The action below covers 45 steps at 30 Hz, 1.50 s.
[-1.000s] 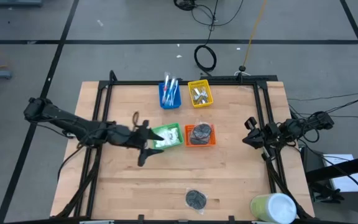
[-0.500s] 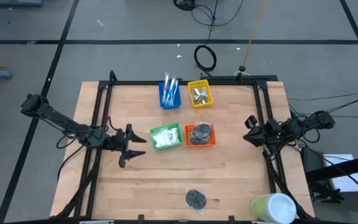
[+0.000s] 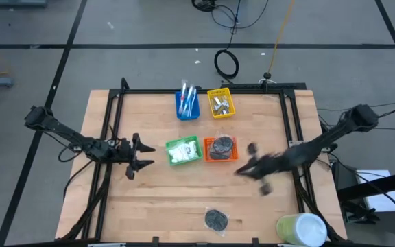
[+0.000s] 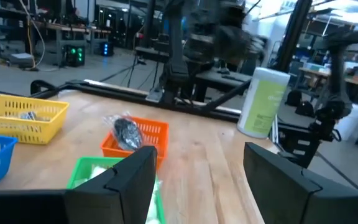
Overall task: Pick & Place Travel size toiletries
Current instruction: Put the hairbrush into the orange bin
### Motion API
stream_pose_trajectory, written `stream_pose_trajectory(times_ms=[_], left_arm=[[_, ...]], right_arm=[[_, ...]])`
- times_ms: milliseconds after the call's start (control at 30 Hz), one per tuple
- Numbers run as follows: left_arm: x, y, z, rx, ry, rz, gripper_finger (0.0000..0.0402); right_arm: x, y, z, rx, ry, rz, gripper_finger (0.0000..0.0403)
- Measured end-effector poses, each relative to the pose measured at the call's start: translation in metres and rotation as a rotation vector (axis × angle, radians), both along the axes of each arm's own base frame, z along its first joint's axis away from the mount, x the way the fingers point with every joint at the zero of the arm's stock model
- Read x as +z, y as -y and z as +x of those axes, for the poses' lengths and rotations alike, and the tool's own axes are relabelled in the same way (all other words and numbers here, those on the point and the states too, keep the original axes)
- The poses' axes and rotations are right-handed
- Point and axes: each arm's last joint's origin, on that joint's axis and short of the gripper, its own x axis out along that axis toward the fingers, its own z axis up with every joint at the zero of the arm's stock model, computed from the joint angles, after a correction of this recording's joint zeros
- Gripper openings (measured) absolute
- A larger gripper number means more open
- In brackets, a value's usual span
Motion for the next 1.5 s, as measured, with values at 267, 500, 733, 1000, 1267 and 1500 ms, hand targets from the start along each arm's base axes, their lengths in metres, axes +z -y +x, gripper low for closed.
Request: stream_pose_trajectory(times_ms=[267, 500, 733, 1000, 1267, 1500], left_arm=[[-0.002, 0.0, 0.0, -0.001, -0.021, 0.004, 0.0239], [-0.003, 0.0, 0.0, -0.002, -0.026, -0.017, 0.0239], [-0.003, 0.0, 0.0, -0.003, -0.026, -0.068, 0.0239], [-0.003, 0.0, 0.0, -0.004, -0.027, -0.075, 0.0239], [-0.003, 0.0, 0.0, -0.003, -0.026, -0.069, 0.0239], [-0.003, 0.0, 0.0, -0.004, -0.026, -0.068, 0.0239]], right_arm=[[-0.007, -0.069, 0.092, 0.02, -0.564, -0.29, 0.0136], [-0.035, -0.113, 0.129, 0.171, -0.793, -0.204, 0.0255], [-0.086, -0.123, 0.138, 0.146, -0.939, -0.206, 0.0279], [-0.111, -0.121, 0.14, 0.115, -1.042, -0.152, 0.0251], [-0.115, -0.112, 0.138, 0.09, -1.095, -0.173, 0.0182], [-0.11, -0.106, 0.14, 0.118, -1.098, -0.16, 0.008]])
